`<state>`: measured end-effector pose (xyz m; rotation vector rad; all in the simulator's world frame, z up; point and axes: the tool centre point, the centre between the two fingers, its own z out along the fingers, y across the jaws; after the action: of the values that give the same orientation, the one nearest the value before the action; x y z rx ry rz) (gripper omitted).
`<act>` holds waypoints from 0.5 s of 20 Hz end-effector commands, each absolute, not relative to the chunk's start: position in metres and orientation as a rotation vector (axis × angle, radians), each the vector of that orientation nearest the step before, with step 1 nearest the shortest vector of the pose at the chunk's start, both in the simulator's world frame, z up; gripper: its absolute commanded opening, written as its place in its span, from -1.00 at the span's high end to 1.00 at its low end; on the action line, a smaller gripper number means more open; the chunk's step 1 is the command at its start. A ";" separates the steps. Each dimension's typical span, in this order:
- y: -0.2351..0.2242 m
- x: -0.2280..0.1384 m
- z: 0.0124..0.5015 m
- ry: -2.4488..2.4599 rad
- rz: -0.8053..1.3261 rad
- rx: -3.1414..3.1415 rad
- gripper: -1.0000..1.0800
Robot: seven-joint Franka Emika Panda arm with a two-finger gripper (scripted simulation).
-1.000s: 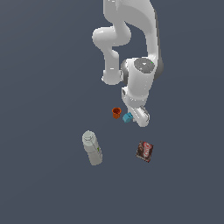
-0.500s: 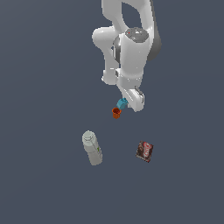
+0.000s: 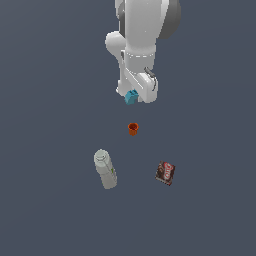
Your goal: Pick up a designated object from a clutter of objects.
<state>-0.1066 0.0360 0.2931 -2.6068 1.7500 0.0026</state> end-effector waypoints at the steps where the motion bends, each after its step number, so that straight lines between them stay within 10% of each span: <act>1: 0.026 -0.114 0.316 1.750 0.003 -2.607 1.00; 10: -0.003 -0.134 0.387 1.751 0.002 -2.607 1.00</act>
<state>-0.1303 0.0011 0.3758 -2.6062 1.7513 0.0015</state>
